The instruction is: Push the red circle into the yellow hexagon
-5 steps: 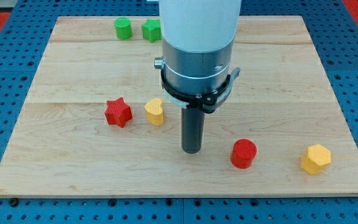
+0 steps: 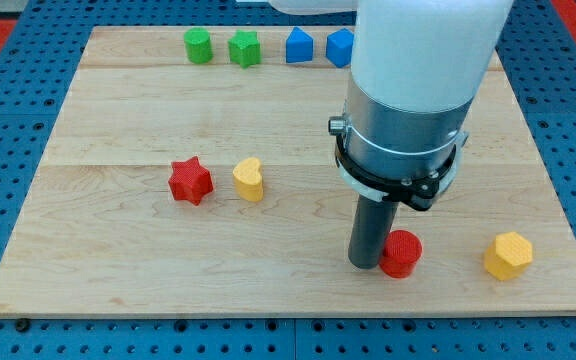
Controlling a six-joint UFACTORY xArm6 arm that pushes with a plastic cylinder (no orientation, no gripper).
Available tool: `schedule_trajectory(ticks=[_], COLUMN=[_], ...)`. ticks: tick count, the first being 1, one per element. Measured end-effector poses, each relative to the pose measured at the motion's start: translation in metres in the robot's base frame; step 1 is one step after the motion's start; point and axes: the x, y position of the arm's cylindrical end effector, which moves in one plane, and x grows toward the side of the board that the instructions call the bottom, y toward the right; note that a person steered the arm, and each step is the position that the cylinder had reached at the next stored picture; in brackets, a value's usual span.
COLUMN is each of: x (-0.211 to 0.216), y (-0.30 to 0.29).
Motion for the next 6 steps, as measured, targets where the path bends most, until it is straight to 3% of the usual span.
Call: schedule_trajectory(ticks=[4,5,6], x=[0.011,0.011,0.011], y=[0.086,0.08,0.023])
